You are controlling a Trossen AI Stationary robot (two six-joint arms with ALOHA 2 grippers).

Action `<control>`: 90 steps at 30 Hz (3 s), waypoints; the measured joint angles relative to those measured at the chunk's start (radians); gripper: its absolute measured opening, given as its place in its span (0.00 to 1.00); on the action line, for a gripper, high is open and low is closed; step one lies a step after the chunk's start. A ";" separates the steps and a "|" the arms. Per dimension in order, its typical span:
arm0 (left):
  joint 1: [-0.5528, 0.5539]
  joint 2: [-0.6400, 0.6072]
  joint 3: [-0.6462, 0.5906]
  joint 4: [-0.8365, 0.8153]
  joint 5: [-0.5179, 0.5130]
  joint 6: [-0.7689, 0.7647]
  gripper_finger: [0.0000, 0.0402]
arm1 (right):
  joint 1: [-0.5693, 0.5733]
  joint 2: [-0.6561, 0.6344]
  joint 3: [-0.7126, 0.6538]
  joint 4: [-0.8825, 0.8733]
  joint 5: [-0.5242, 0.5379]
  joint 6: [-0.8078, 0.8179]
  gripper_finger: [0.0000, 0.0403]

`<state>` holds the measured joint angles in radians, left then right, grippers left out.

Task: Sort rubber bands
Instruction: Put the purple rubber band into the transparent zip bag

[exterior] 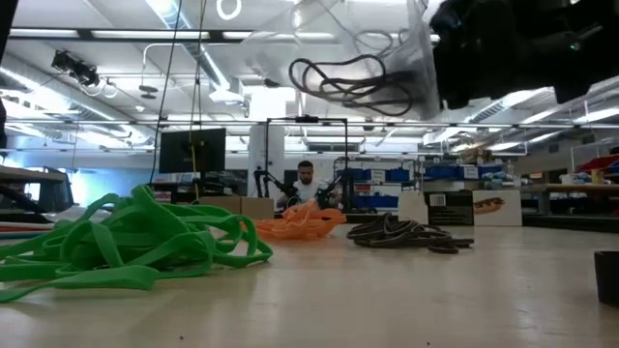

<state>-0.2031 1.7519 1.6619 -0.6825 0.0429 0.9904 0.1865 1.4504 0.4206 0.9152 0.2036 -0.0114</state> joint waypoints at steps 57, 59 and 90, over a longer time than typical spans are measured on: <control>0.033 0.005 0.000 -0.033 0.067 -0.061 0.00 | 0.164 -0.321 0.021 -0.539 0.223 0.112 0.40; 0.033 0.005 0.000 -0.032 0.067 -0.062 0.00 | 0.151 -0.323 0.004 -0.488 0.220 0.097 0.42; 0.033 0.005 0.000 -0.027 0.112 -0.106 0.00 | 0.083 -0.237 0.011 -0.364 0.223 -0.031 0.01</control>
<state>-0.1703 1.7565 1.6619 -0.7093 0.1545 0.8848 0.2695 1.2137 0.4320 0.5513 0.4267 -0.0427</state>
